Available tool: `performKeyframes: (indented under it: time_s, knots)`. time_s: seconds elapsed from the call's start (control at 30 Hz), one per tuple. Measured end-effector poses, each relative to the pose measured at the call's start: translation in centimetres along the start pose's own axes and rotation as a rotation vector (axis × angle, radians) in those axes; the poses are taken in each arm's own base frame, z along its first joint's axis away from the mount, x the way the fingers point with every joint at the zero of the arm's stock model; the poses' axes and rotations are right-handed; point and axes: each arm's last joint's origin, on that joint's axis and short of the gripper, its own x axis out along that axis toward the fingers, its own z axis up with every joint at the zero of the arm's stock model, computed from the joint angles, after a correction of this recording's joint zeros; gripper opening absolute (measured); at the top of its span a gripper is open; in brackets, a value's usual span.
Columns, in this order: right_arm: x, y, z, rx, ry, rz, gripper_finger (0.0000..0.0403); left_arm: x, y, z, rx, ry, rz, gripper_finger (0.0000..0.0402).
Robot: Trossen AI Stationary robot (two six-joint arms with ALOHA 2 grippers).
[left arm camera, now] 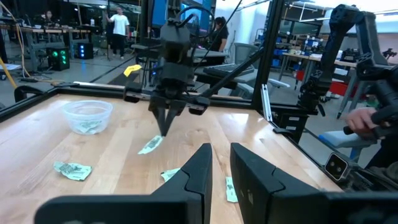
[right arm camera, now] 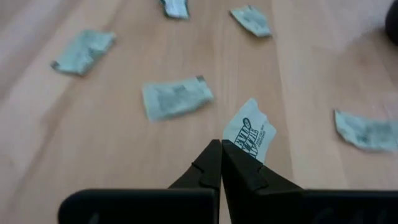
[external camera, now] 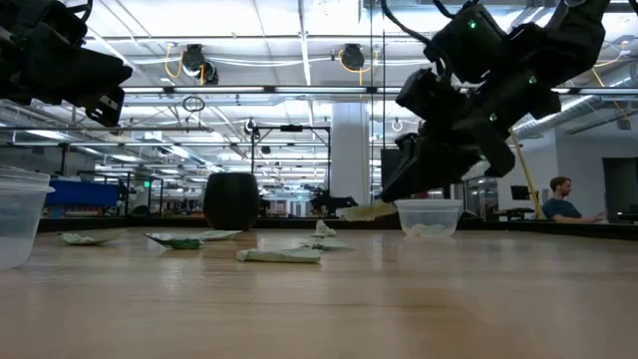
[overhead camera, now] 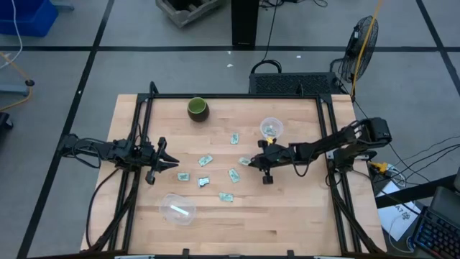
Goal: Pick and place items into bin
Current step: Put the green stevia packet into the top transparent bin
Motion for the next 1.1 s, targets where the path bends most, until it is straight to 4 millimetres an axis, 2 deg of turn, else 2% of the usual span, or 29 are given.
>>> performKeyframes:
  time_s: [0.33, 0.53, 0.73, 0.93, 1.1]
  knots:
    - [-0.5, 2.6, 3.2, -0.042, -0.274, 0.105, 0.0, 0.0, 0.0, 0.0, 0.0, 0.0, 0.001, 0.0061]
    - [-0.6, 3.6, 4.4, -0.064, -0.308, 0.119, 0.0, 0.0, 0.0, 0.0, 0.0, 0.0, 0.0, 0.006]
    - [-0.8, 3.1, 4.2, -0.097, -0.213, -0.187, 0.0, 0.0, 0.0, 0.0, 0.0, 0.0, 0.001, 0.006]
    - [-0.8, 1.0, 3.2, -0.057, -0.081, -0.49, 0.0, 0.0, 0.0, 0.0, 0.0, 0.001, 0.0, 0.0061]
    - [-1.0, -1.0, 2.1, -0.003, 0.038, -0.627, 0.0, 0.0, 0.0, 0.0, 0.0, 0.001, 0.0, 0.006]
